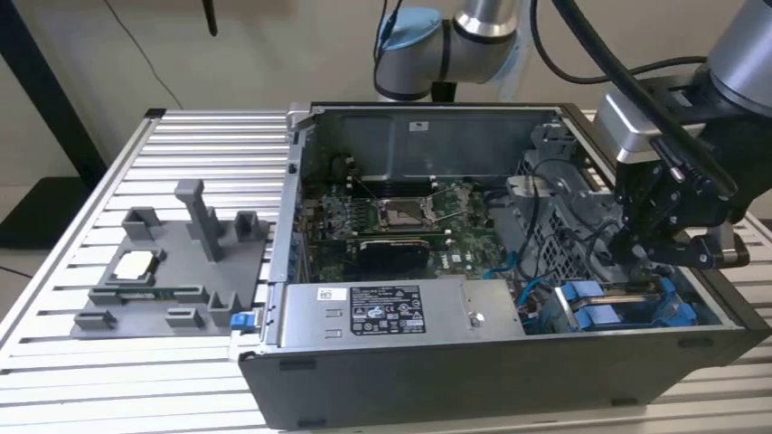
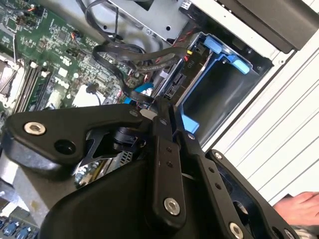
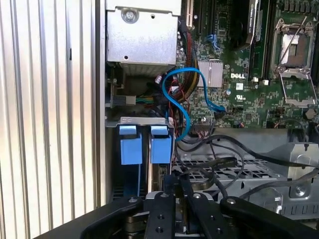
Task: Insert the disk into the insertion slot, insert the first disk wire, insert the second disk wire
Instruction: 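Insert the second disk wire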
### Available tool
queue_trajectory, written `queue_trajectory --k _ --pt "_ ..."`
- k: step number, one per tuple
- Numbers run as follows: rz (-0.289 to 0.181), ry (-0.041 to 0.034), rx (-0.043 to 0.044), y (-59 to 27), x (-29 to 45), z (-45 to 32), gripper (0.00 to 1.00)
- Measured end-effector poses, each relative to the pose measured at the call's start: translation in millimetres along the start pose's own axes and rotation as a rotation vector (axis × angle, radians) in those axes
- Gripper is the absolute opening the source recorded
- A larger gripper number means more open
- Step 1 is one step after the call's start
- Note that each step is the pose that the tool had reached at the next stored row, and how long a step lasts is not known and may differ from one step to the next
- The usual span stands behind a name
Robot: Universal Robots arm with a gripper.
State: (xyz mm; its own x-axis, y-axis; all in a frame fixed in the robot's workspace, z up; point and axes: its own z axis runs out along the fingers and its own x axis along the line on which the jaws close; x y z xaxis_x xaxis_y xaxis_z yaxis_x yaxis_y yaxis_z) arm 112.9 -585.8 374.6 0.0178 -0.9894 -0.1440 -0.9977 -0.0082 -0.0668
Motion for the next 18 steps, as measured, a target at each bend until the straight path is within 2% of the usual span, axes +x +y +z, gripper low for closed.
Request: queue_trajectory --k 3,7,13,18 --pt "0.0 -0.0004 0.0005 0.1 0.1 0.8 0.16" --pt "-0.002 0.0003 0.0104 0.2 0.5 3.6 0.16" --pt "-0.004 0.0108 0.0258 0.6 1.1 7.8 0.16" --pt "-0.004 0.011 0.0261 0.7 1.2 8.1 0.16"
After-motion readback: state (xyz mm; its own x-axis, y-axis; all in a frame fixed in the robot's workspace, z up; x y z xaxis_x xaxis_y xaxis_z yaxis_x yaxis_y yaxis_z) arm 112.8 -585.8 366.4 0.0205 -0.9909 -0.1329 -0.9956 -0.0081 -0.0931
